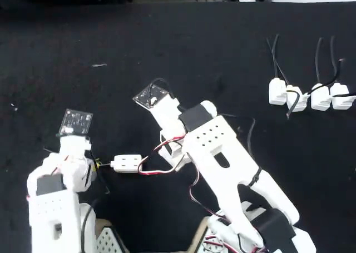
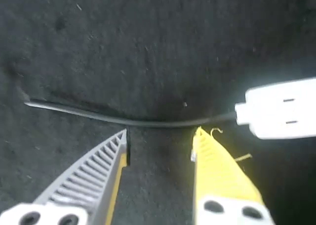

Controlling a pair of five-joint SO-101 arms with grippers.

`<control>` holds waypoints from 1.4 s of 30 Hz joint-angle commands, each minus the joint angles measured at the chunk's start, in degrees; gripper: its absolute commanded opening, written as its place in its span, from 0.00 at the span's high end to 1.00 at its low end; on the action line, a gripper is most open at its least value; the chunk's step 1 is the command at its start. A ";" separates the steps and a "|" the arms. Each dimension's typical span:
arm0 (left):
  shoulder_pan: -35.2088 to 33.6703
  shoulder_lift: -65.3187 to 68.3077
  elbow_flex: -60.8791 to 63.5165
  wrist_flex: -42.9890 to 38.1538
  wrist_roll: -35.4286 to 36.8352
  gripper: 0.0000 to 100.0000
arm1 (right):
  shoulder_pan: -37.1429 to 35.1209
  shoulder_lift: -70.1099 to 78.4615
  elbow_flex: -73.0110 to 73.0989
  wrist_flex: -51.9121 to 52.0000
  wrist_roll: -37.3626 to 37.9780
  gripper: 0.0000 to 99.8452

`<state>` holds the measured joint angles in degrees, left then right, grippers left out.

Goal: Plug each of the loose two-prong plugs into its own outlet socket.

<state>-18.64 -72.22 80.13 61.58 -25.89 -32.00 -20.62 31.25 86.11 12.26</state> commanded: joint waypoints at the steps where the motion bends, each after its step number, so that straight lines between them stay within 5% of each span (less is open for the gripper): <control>1: -0.31 16.70 -7.60 -5.19 1.85 0.78 | -0.44 -3.12 -0.22 -0.79 0.00 0.99; 6: 4.09 29.89 -11.82 -7.21 6.24 0.78 | -0.44 -3.12 -0.22 -0.70 0.09 0.99; 16: 28.53 36.75 -15.96 -7.74 18.73 0.78 | 9.58 -3.12 -0.13 -0.62 3.96 0.99; 23: 33.80 37.01 -24.66 -7.74 24.97 0.78 | 16.26 -3.12 1.71 -0.70 6.77 0.99; 28: 30.46 36.66 -27.65 -5.01 25.05 0.78 | 16.44 -3.12 3.82 -0.70 7.47 0.99; 34: 17.27 37.27 -30.81 -1.67 21.27 0.78 | 16.26 -3.12 3.56 -0.70 7.47 0.99; 42: 9.71 37.36 -18.51 -15.91 14.86 0.78 | 16.00 -3.12 3.47 -0.79 7.30 0.99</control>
<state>-7.82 -34.86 55.96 53.49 -9.63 -16.79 -21.32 35.47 86.02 19.38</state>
